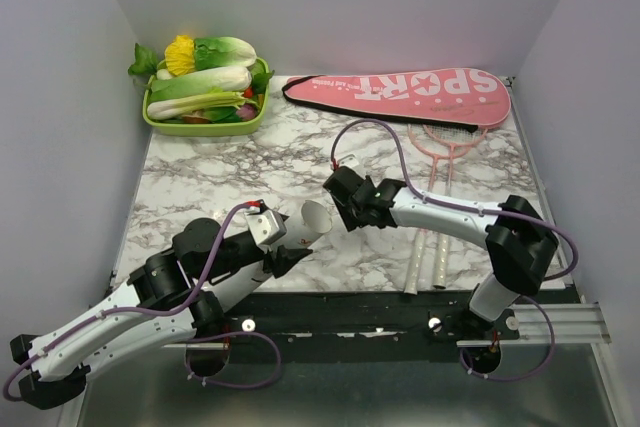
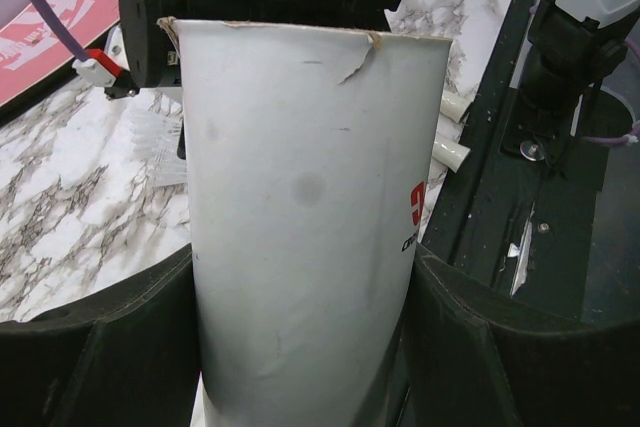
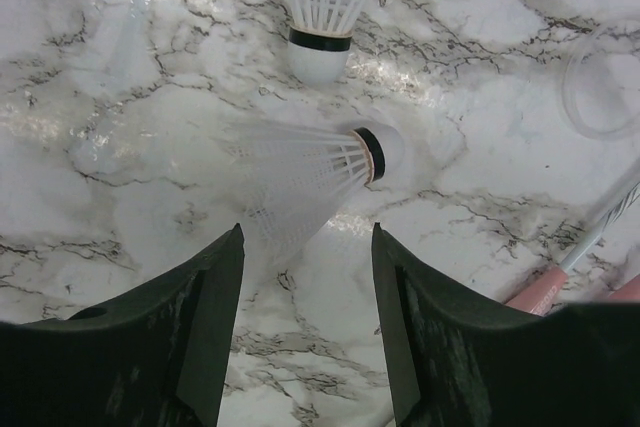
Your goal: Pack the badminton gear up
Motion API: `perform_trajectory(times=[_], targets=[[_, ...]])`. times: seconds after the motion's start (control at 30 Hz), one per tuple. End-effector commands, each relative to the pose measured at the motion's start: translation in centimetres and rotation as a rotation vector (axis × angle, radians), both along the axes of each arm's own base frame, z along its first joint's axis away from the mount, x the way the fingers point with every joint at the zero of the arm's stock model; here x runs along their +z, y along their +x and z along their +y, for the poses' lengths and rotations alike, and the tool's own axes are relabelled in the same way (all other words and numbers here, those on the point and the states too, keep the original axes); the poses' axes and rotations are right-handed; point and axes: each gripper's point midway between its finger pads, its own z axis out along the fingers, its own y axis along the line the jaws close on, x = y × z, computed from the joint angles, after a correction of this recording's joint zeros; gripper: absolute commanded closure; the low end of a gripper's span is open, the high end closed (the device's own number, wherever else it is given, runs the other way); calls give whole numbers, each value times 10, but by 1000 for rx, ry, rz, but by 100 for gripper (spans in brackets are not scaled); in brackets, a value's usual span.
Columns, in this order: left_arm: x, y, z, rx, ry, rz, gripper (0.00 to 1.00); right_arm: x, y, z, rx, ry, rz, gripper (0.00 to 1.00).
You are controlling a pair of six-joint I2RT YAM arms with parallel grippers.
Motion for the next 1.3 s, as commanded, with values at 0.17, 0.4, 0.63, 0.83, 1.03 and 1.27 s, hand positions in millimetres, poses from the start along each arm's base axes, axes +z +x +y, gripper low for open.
perform_trajectory(times=[0.17,0.4,0.63,0.83,1.03,1.27], targets=[[9,2,0,10,-25,-7,100,3,18,3,-69,-115,-101,41],[7,2,0,10,-20,-8,100,-6,21,0,-101,-136,-105,60],[5,2,-1,8,-12,-3,100,2,23,-16,-168,-182,-143,99],[4,0,-3,-12,-13,0,100,33,18,-28,-207,-149,-182,99],[-4,-2,-9,-49,17,-7,100,88,-1,-45,-207,-24,-198,99],[-20,-17,-25,-171,65,37,100,174,-36,-55,-76,233,-217,99]])
